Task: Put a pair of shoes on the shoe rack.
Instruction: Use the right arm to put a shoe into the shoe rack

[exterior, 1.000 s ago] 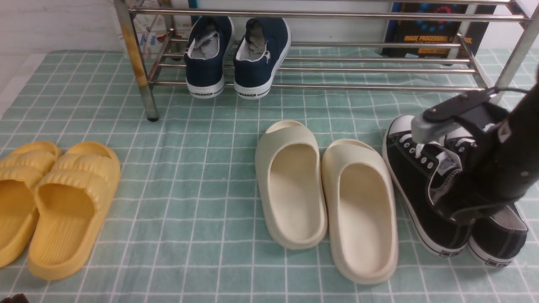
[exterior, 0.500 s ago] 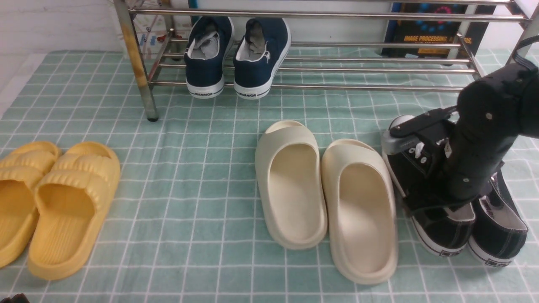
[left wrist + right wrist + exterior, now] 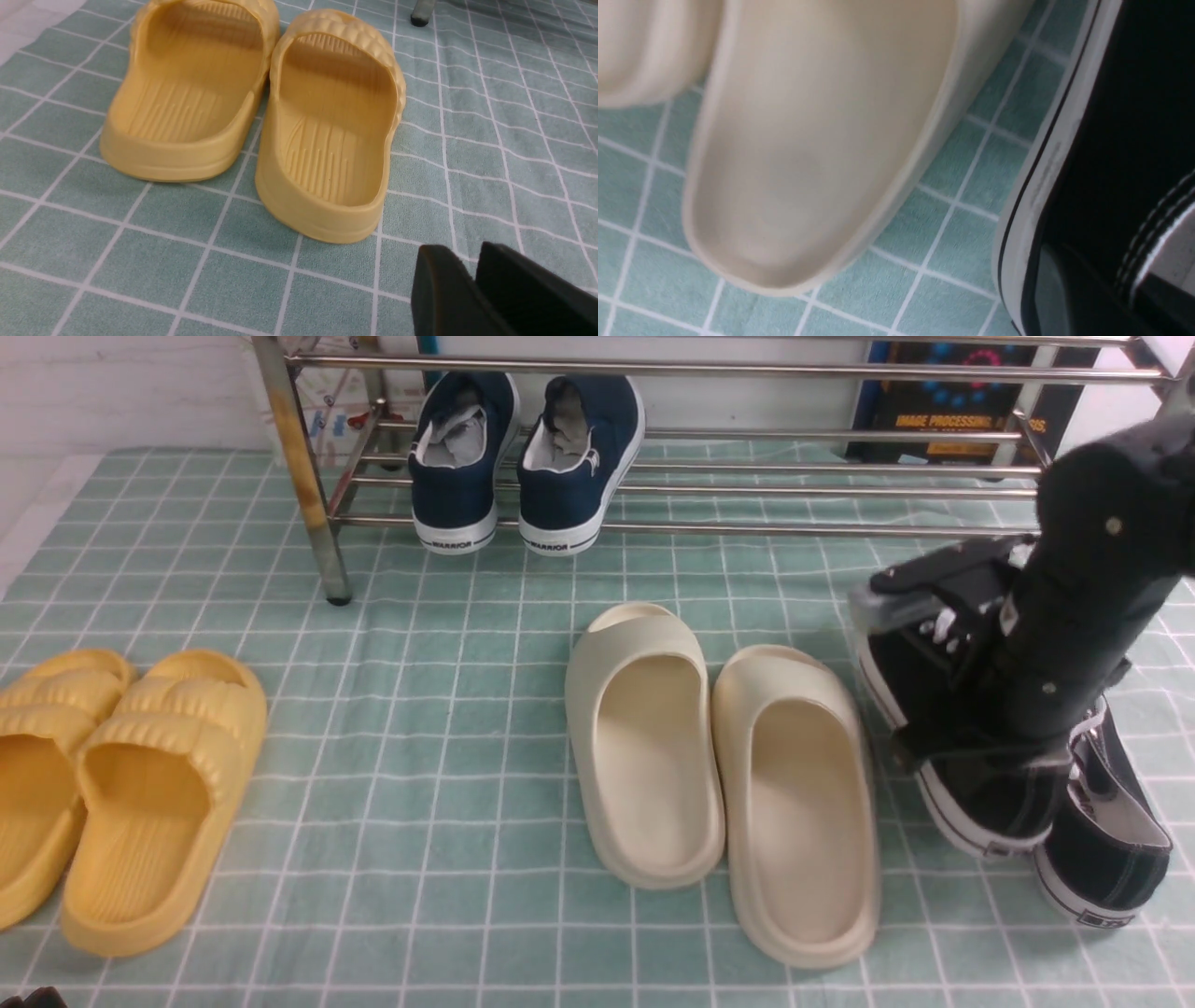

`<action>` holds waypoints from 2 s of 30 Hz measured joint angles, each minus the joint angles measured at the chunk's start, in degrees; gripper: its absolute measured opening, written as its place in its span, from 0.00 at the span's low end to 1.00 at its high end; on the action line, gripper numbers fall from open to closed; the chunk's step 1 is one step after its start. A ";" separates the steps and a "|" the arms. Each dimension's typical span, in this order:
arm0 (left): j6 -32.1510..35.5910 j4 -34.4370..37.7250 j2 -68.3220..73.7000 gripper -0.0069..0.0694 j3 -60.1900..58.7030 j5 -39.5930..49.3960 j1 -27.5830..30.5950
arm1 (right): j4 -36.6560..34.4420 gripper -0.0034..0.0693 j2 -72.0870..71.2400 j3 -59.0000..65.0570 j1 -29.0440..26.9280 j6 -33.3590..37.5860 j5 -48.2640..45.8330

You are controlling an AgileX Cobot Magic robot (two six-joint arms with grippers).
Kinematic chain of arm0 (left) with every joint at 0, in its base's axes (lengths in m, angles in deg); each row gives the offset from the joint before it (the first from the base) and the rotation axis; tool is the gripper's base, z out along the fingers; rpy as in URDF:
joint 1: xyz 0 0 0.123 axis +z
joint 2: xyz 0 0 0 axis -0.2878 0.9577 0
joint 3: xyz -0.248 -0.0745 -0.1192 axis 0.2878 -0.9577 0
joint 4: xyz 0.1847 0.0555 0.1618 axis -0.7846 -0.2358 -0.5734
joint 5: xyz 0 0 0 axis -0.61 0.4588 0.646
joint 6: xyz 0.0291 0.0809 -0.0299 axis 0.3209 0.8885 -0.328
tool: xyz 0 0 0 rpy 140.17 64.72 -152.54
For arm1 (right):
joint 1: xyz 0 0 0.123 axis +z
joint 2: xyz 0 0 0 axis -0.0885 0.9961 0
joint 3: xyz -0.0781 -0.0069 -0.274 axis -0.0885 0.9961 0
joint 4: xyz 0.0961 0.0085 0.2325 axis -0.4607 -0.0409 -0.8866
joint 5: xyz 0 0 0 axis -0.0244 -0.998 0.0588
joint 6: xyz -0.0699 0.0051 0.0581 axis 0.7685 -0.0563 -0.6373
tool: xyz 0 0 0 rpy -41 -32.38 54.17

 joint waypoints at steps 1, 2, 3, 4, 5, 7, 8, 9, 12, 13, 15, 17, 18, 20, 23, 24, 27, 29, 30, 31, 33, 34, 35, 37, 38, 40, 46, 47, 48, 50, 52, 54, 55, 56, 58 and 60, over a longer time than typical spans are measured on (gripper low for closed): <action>0.00 0.00 0.00 0.26 0.00 0.00 0.00 | 0.32 0.07 -0.27 -1.41 0.00 0.18 0.00; 0.00 0.00 0.00 0.26 0.00 0.00 0.00 | 0.69 0.07 -0.34 -3.12 0.00 0.44 0.00; 0.00 0.00 0.00 0.26 0.00 0.00 0.00 | 1.00 0.07 -0.29 -4.44 0.00 1.18 0.07; 0.00 0.00 0.00 0.27 0.00 0.00 0.00 | 1.13 0.07 0.18 -6.32 0.00 1.55 -0.01; 0.00 0.00 0.00 0.27 0.00 0.00 0.00 | 1.13 0.07 0.75 -7.88 0.00 1.81 -0.17; 0.00 0.00 0.00 0.27 0.00 0.00 0.00 | 1.05 0.07 2.96 -10.75 0.00 2.67 -0.72; 0.00 0.00 0.00 0.27 0.00 0.00 0.00 | 1.22 0.07 4.44 -12.33 0.00 2.97 -1.10; 0.00 0.00 0.00 0.27 0.00 0.00 0.00 | 1.57 0.07 6.04 -13.99 0.00 3.11 -1.63; 0.00 0.00 0.00 0.27 0.00 0.00 0.00 | 3.19 0.07 10.90 -19.27 0.00 3.24 -3.27; 0.00 0.00 0.00 0.27 0.00 0.00 0.00 | 3.62 0.07 12.12 -20.80 0.00 3.24 -3.60; 0.00 0.00 0.00 0.27 0.00 0.00 0.00 | 4.43 0.07 14.77 -24.92 0.00 3.24 -4.45; 0.00 0.00 0.00 0.27 0.00 0.00 0.00 | 4.83 0.07 16.71 -27.49 0.00 3.24 -4.77; 0.00 0.00 0.00 0.27 0.00 0.00 0.00 | 4.97 0.07 17.52 -29.24 0.00 3.24 -4.89; 0.00 0.00 0.00 0.27 0.00 0.00 0.00 | 5.62 0.07 21.04 -34.85 0.00 3.83 -5.42; 0.00 0.00 0.00 0.27 0.00 0.00 0.00 | 5.74 0.07 24.42 -39.62 -0.18 4.51 -6.12; 0.00 0.00 0.00 0.27 0.00 0.00 0.00 | 5.74 0.07 25.89 -42.09 -0.37 4.66 -6.41; 0.00 0.00 0.00 0.27 0.00 0.00 0.00 | 5.67 0.07 29.18 -46.45 -1.14 4.86 -6.72; 0.00 0.00 0.00 0.27 0.00 0.00 0.00 | 5.74 0.07 30.54 -48.07 -1.74 4.85 -6.69; 0.00 0.00 0.00 0.27 0.00 0.00 0.00 | 5.74 0.07 31.03 -48.64 -2.13 4.85 -6.38; 0.00 0.00 0.00 0.27 0.00 0.05 0.00 | 5.74 0.07 31.49 -48.87 -2.44 4.85 -5.97; 0.00 0.00 0.00 0.27 0.00 0.05 0.00 | 5.95 0.07 31.99 -49.14 -3.00 4.85 -4.66; 0.00 0.00 0.00 0.27 0.00 0.05 0.00 | 5.95 0.07 32.22 -49.14 -3.29 4.78 -4.01; 0.00 0.00 0.00 0.27 0.00 0.05 0.00 | 5.95 0.07 32.48 -49.14 -3.43 4.66 -3.52; -0.01 0.00 0.00 0.27 0.00 0.05 0.00 | 6.02 0.07 32.96 -49.20 -3.69 4.66 -2.24; -0.01 0.00 0.00 0.27 0.00 0.05 0.00 | 6.02 0.07 33.17 -49.25 -3.71 4.65 -1.74; -0.01 0.00 0.00 0.27 0.00 0.05 0.00 | 5.96 0.08 33.62 -49.25 -3.76 4.65 -1.23; -0.01 0.00 0.00 0.28 0.00 0.05 0.00 | 5.92 0.10 33.83 -49.32 -3.76 4.91 -0.97; -0.01 0.00 0.00 0.28 0.00 0.05 0.00 | 5.92 0.11 33.83 -49.32 -3.76 4.91 -0.97; -0.01 0.00 0.00 0.28 0.00 0.05 0.00 | 5.92 0.12 33.83 -49.32 -3.76 4.91 -0.65; -0.01 0.00 0.00 0.29 0.00 0.05 0.00 | 6.03 0.15 33.83 -49.38 -3.76 4.91 -0.14; -0.01 0.00 0.00 0.29 0.00 0.05 0.00 | 6.64 0.19 33.83 -49.67 -3.76 4.91 0.79; -0.01 0.00 0.00 0.29 0.00 0.05 0.00 | 6.91 0.26 33.73 -49.80 -3.76 4.91 1.72; -0.01 0.00 0.00 0.29 0.00 0.05 0.00 | 6.96 0.28 33.64 -49.82 -3.76 4.91 1.84; -0.01 0.00 0.00 0.29 0.00 0.05 0.00 | 6.96 0.31 33.63 -49.87 -3.76 4.91 1.84; -0.01 0.00 0.00 0.30 0.00 0.05 0.00 | 6.96 0.38 33.34 -49.87 -3.76 4.91 1.78; -0.01 0.00 0.00 0.30 0.00 0.05 0.00 | 6.96 0.45 32.91 -49.95 -3.76 4.86 0.77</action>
